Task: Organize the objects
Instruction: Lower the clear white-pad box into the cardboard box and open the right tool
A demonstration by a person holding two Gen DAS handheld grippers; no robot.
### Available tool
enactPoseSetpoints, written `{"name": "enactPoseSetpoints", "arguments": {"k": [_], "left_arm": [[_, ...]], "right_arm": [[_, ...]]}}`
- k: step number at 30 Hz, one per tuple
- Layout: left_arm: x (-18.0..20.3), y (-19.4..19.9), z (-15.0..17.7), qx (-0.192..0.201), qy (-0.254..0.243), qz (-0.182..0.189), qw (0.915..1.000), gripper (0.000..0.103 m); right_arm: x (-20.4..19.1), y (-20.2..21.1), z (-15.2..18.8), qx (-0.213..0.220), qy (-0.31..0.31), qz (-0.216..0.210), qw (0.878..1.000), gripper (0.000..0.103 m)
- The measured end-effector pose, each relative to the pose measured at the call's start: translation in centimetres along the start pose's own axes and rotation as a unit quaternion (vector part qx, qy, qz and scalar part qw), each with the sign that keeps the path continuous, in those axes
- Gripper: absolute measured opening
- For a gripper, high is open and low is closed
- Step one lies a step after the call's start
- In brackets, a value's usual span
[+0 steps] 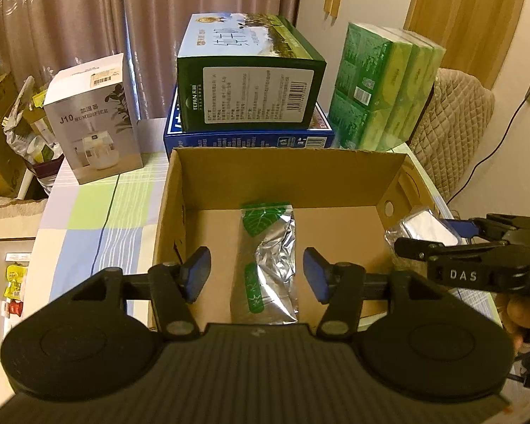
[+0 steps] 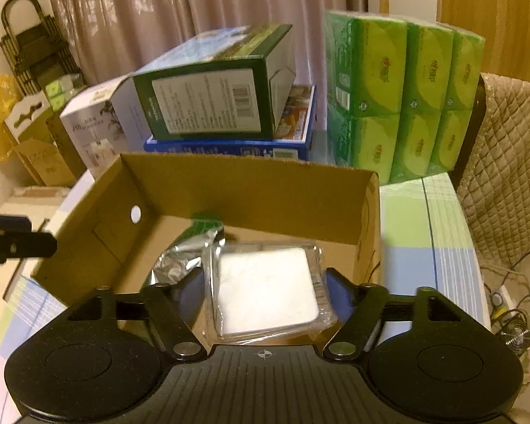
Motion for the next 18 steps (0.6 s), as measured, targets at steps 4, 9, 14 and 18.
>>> {"name": "enactPoseSetpoints", "arguments": {"k": [4, 9, 14, 18], "left_arm": [[-0.3, 0.5, 0.6, 0.004, 0.003, 0.001, 1.0000, 0.064], [-0.6, 1.4, 1.4, 0.009, 0.007, 0.001, 0.9999, 0.068], [-0.7, 3.2, 2.3, 0.018, 0.015, 0.000, 0.9997, 0.068], [-0.1, 5.4, 3.2, 0.031, 0.011, -0.003, 0.9995, 0.072]], "right_arm": [[0.1, 1.0, -0.1, 0.020, 0.000, 0.009, 1.000, 0.077], [0.1, 2.8, -0.4, 0.035, -0.003, 0.012, 0.999, 0.077], [-0.1, 5.7, 0.2, 0.042, -0.010, 0.009, 0.999, 0.077], [-0.7, 8.5, 1.8, 0.040, -0.014, 0.005, 0.999, 0.077]]}}
Point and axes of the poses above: each gripper's, at about its wrist camera, not at the fingertips, and y roughly against the way its jaws point, x to its right, z to its underside, the point moved 2 cm from there along -y, roughly the way its jaws point, and after that the axes turned 2 degrees about y, right-handed, at the moved point
